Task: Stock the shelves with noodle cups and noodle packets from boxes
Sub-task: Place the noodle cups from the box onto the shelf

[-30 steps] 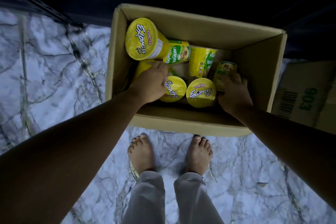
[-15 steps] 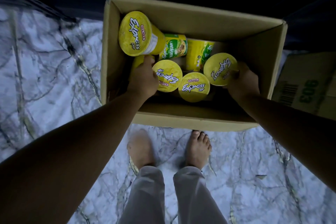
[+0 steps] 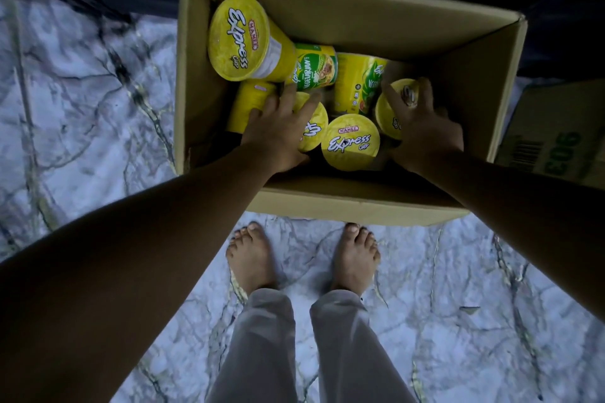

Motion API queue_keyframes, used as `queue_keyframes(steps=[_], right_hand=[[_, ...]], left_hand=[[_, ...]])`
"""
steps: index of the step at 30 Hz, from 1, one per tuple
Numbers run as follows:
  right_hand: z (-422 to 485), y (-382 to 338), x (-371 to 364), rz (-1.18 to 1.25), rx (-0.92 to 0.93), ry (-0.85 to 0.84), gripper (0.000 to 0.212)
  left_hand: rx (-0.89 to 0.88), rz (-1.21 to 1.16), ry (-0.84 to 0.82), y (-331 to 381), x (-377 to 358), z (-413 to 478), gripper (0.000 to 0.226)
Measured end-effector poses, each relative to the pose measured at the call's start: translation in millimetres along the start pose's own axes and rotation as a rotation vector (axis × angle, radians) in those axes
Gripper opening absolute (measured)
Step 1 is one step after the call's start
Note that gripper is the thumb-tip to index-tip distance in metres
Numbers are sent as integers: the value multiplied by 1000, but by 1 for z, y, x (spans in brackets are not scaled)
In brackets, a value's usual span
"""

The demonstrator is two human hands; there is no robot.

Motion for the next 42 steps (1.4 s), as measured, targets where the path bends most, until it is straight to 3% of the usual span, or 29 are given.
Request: queue_keyframes(steps=[4,11,15,21,25,29,35,42], right_hand=[[10,-1,7,-72,33,5,112],[-14,12,12,216,-28,-20,113],[-52,14,29,362,14,93,115],[-127,-1,73,692,-64,318,111],[-172,-17,105,762,-47,352,110],[-220,-36,151,830,18,412,107],[-300,-69,253,1058,96,487,108],[-432,-101,398,1165,192,753,106]], left_hand=[[28,-3,31,6,2,1,119],[146,-277,71,0,19,-25,115],[173,-491,102,-8,40,-54,115],[242,-715,142,-18,87,-111,114],[270,-900,145,-20,126,-152,103],[272,-951,161,-18,174,-201,97],[178,-907,270,-1,287,-299,109],[11,-928,501,34,447,-423,108]])
Point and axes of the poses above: each hand's wrist, its own z-axis towards the middle knuckle, its own x-axis out of the back of the hand, y = z × x, the point moved 3 cm from there along z, towards the middle knuckle, and after that the axes turned 4 degrees about x, right-handed, at the moved point
